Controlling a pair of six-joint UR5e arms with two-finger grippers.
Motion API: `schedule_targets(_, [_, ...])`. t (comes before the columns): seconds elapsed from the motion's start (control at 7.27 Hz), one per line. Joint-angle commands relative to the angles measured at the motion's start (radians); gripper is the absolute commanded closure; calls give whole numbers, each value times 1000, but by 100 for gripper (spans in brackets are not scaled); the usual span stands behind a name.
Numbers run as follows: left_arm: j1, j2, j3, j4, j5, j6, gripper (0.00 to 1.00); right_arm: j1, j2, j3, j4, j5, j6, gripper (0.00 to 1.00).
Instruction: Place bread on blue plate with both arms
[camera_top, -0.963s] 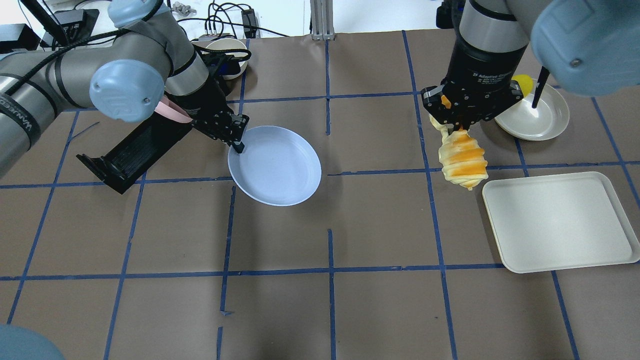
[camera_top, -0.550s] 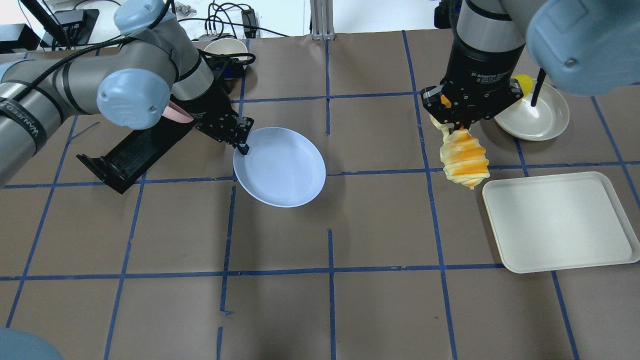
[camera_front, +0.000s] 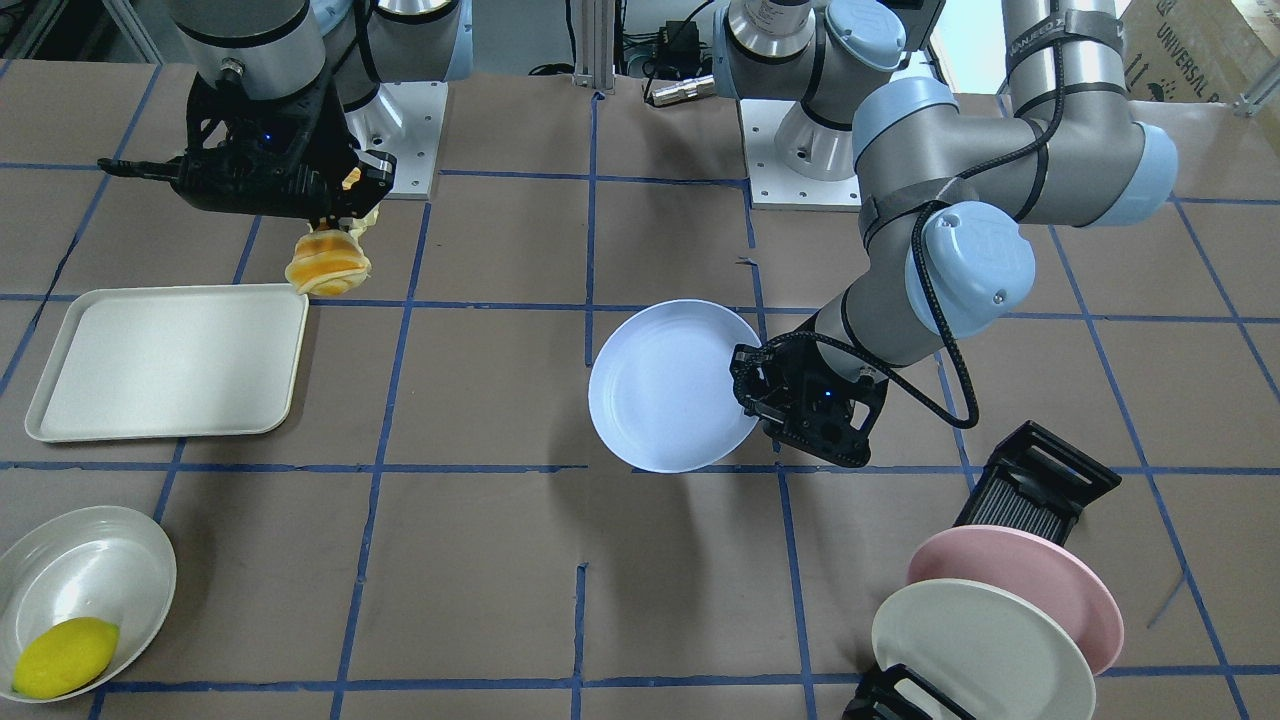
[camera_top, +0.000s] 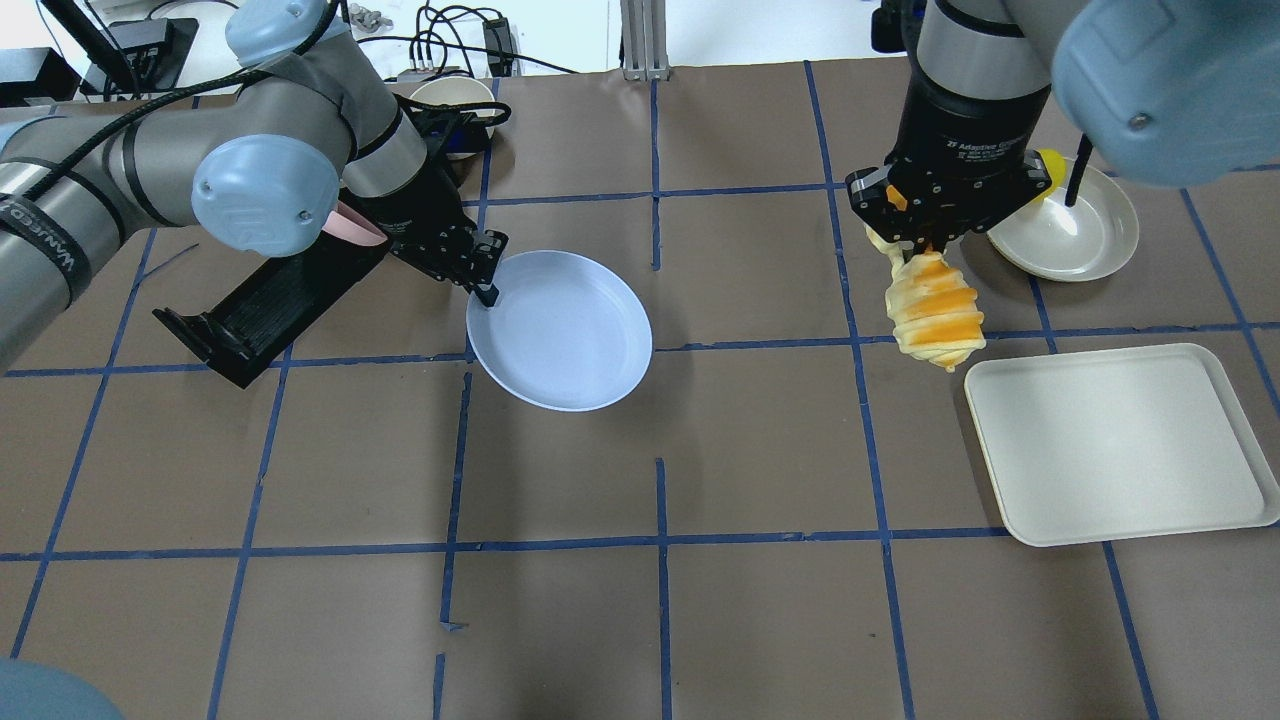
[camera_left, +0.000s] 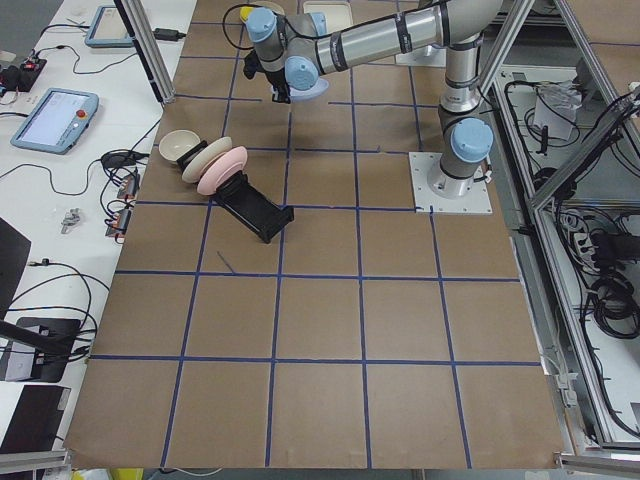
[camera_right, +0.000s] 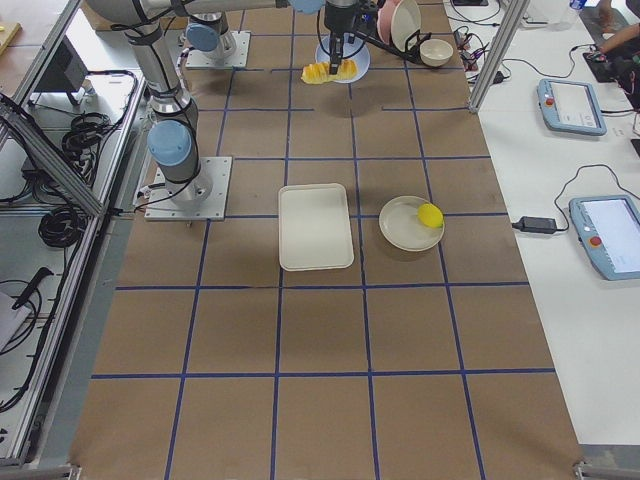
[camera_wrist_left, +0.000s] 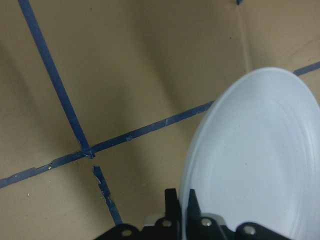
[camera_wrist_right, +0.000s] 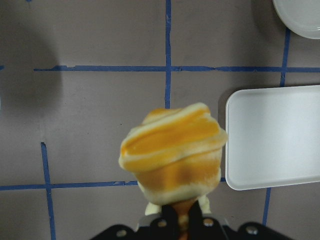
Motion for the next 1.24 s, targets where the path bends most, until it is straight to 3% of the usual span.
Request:
schedule_targets(0.0, [0, 4, -3, -4, 1, -3, 86, 0, 0, 2, 1, 0, 0, 97])
schedule_targets(0.28, [-1, 1, -18, 4, -3, -4, 86, 0, 0, 5, 1, -2, 0, 97])
schedule_targets(0.55, [-9, -13, -20, 22, -66, -21, 86, -2, 0, 5, 1, -5, -2, 97])
schedule_targets(1.1, [-93, -195, -21, 341, -117, -71, 85, 0, 2, 8, 1, -3, -2, 97])
